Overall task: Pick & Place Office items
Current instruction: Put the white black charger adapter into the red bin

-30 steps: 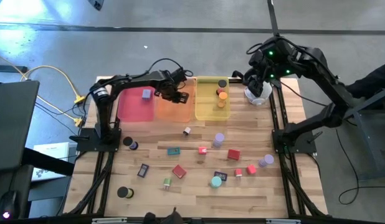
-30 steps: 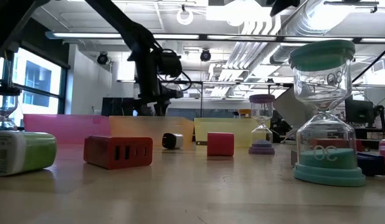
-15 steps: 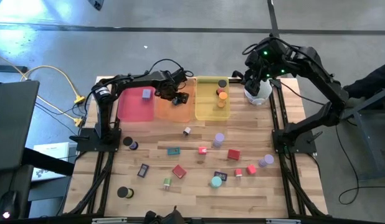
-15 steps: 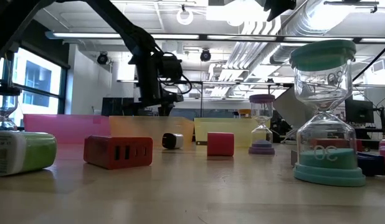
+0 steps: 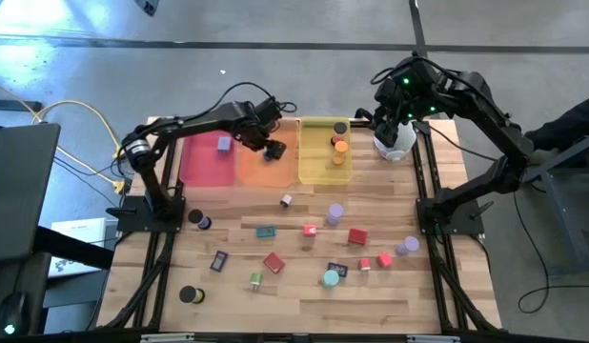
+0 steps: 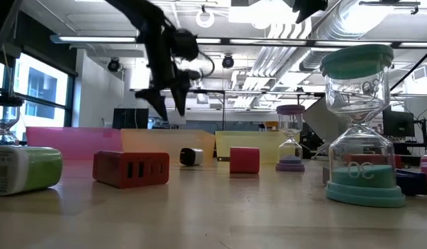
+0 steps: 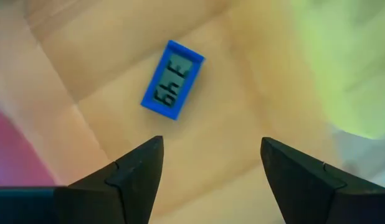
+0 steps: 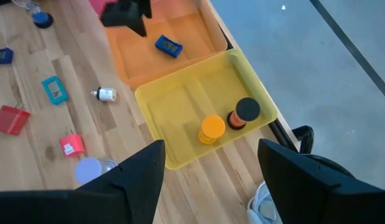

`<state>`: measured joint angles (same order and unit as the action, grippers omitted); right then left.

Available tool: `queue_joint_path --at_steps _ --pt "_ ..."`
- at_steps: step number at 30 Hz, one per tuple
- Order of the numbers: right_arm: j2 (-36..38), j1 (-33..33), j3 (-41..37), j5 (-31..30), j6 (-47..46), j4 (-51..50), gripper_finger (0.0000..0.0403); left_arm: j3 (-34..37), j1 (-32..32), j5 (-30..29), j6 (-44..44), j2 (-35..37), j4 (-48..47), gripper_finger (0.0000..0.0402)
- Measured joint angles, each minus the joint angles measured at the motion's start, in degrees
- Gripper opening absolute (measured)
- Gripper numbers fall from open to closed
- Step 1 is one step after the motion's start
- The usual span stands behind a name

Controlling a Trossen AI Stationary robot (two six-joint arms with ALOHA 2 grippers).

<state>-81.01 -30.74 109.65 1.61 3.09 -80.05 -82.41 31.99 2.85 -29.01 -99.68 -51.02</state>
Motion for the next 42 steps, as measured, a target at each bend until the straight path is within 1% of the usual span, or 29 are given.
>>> queue_joint_path --at_steps 3,7,14,16,20,23,28,32,38,42 --pt "0.0 0.0 0.0 0.0 0.0 0.0 0.0246 -3.5 -2.6 -0.1 -3.8 1.4 -4.5 0.0257" --pt "0.0 0.0 0.0 0.0 0.0 -0.4 0.0246 -6.3 -7.4 0.1 -7.7 1.9 -5.5 0.0257" --pt "0.0 0.0 0.0 0.0 -0.1 -2.5 0.0246 -6.6 -14.7 1.5 -19.4 1.9 -5.2 0.0257" --pt "0.0 0.0 0.0 0.0 -0.2 -2.6 0.0246 -6.6 -16.6 1.1 -20.9 1.9 -5.2 0.0257" --pt "0.0 0.0 0.0 0.2 -0.2 -2.7 0.0246 -6.6 -20.2 -0.9 -20.8 1.3 -5.3 0.0257" --pt "0.0 0.0 0.0 0.8 -0.5 -2.8 0.0246 -6.5 -22.3 -1.2 -24.6 0.1 -5.2 0.0257" --pt "0.0 0.0 0.0 1.8 -0.7 -3.1 0.0246 -6.5 -24.6 -1.7 -29.3 -3.1 -5.8 0.0257" --pt "0.0 0.0 0.0 1.8 -1.7 -3.1 0.0246 -6.5 -25.2 -1.6 -32.0 -6.1 -5.8 0.0257" --pt "0.0 0.0 0.0 1.8 -2.0 -3.2 0.0246 -6.5 -25.4 -1.7 -31.9 -10.5 -5.1 0.0257" --pt "0.0 0.0 0.0 1.8 -2.7 -3.2 0.0246 -6.5 -25.5 -3.1 -31.5 -13.0 -3.8 0.0257"
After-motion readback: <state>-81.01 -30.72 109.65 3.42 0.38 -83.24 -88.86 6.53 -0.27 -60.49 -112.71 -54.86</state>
